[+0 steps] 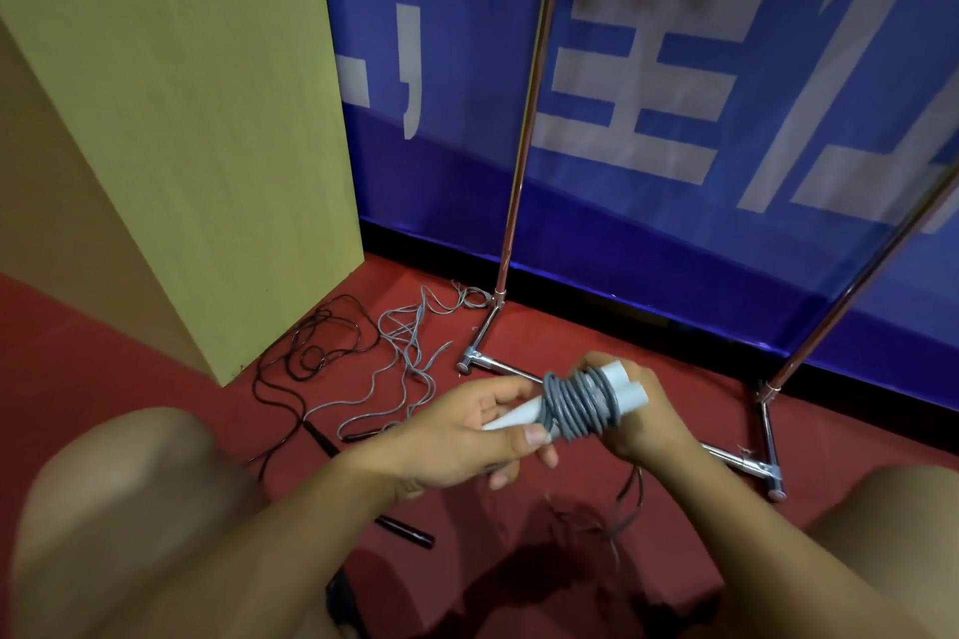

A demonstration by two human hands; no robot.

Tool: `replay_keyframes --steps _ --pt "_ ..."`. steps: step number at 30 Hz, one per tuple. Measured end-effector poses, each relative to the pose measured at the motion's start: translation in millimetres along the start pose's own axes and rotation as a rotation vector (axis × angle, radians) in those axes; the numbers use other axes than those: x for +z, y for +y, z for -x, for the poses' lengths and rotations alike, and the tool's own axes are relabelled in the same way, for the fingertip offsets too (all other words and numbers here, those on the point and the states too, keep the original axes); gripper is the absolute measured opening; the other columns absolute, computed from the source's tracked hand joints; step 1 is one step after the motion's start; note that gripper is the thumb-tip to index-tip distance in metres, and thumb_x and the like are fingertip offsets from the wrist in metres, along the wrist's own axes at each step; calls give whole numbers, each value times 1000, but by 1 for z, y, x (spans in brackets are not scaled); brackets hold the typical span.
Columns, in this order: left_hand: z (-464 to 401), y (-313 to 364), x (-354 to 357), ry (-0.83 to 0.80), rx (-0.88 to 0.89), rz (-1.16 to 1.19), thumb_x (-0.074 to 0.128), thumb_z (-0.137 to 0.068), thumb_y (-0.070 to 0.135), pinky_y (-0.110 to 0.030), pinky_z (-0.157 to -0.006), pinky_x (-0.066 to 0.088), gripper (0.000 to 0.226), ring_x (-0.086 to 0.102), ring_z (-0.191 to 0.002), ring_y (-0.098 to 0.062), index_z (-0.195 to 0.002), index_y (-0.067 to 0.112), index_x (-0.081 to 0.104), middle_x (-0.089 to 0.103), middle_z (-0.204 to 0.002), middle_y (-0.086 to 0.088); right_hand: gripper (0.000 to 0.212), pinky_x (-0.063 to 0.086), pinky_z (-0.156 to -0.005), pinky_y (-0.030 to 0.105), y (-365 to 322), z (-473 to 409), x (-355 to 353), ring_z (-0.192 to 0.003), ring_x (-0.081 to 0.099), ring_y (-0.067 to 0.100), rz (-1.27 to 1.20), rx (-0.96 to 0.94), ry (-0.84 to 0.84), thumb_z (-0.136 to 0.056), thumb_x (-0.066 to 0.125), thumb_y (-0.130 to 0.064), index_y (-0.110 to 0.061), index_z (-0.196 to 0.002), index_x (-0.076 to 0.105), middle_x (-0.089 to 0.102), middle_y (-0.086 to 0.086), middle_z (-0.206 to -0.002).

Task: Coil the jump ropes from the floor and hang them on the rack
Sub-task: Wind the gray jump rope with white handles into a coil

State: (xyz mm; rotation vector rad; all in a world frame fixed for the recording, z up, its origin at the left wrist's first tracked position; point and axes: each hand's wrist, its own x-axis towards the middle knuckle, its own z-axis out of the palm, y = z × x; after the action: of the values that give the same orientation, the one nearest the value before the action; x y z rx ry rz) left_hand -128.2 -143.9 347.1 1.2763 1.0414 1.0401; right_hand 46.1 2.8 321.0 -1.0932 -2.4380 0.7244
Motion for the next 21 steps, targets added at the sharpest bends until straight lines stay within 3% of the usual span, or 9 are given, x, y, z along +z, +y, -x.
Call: replay_keyframes --steps 2,5,10,14,17,21 --pt "-3 -1 -2 123 31 24 58 -97 15 -19 -55 40 31 50 -53 -13 -123 -1 54 69 -94 -9 29 46 -62 32 -3 1 3 -72 64 21 74 -11 -25 -79 58 -48 -20 -74 64 65 0 -70" --pt "-7 -2 -7 331 56 42 56 -100 10 -22 -56 43 16 51 -53 -17 -114 2 59 69 -90 -9 29 36 -57 25 -15 4 7 -59 51 5 84 -39 -116 -89 65 -47 -31 -66 55 55 -4 -59" --pt "-14 -7 -17 610 -35 -10 57 -100 13 -22 -53 42 11 52 -50 -14 -106 5 58 73 -85 -3 32 48 -70 34 -25 14 6 -68 60 11 58 -72 -216 -98 49 -44 -19 -80 59 67 -2 -72" --pt "-20 -10 -26 773 -71 -71 60 -98 18 -21 -49 41 11 53 -49 -11 -105 10 59 74 -84 -1 28 38 -61 17 -36 22 2 -65 53 8 7 -141 -235 -98 52 -42 -18 -85 57 62 -3 -71" --pt "-24 -18 -33 862 -99 -85 63 -97 20 -26 -54 43 9 53 -49 -11 -103 15 59 74 -82 0 20 37 -61 11 -41 25 0 -65 53 -3 -11 -146 -221 -95 58 -41 -22 -101 61 57 -10 -69" --pt "-27 -24 -38 942 -106 -110 65 -95 19 -29 -57 43 7 52 -47 -12 -99 16 59 73 -79 1 12 39 -59 13 -37 22 -2 -64 57 -1 -31 -49 -145 -91 64 -38 -32 -96 54 61 -8 -67"
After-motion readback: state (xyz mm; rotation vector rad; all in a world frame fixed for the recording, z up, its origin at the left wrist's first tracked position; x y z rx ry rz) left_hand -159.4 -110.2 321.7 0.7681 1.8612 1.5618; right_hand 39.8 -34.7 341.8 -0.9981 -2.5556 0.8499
